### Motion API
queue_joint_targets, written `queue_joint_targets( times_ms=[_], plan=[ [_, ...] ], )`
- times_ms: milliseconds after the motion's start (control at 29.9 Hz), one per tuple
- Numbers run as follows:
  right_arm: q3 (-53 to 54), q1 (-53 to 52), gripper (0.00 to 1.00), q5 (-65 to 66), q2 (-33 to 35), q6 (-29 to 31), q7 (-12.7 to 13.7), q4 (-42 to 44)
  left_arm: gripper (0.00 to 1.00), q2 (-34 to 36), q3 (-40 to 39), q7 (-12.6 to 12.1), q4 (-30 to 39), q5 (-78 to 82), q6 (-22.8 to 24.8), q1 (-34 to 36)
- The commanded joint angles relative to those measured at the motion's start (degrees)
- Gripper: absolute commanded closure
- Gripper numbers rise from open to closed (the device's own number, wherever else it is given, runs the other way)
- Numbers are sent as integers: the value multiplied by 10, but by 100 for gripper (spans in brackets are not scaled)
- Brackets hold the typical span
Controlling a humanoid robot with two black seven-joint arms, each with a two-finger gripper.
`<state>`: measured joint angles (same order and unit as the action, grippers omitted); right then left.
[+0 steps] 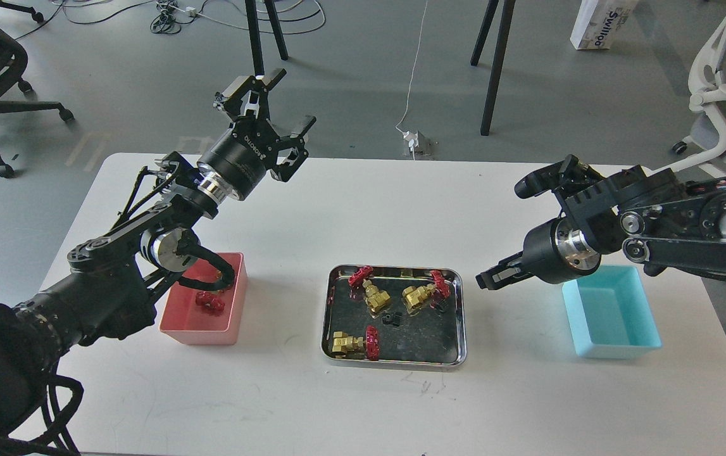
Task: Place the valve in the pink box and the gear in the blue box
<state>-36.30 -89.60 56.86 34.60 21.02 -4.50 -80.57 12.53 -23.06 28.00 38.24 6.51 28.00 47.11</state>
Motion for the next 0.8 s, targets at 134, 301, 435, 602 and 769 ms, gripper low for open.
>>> queue_joint_targets(
  times_ms=[134,301,435,602,769],
  plan=[
    [0,7,89,71,146,0,-1,-10,14,-3,0,0,0,0,0,1],
    [3,65,89,96,165,-5,0,1,14,-12,1,0,1,0,0,1],
    [4,77,89,120,165,-8,1,21,14,-11,2,0,1,0,0,1],
    [3,84,83,131,161,-7,4,37,14,-8,1,0,1,0,0,1],
    [5,90,53,131,163,-10,6,40,14,-8,1,0,1,0,0,0]
  ],
)
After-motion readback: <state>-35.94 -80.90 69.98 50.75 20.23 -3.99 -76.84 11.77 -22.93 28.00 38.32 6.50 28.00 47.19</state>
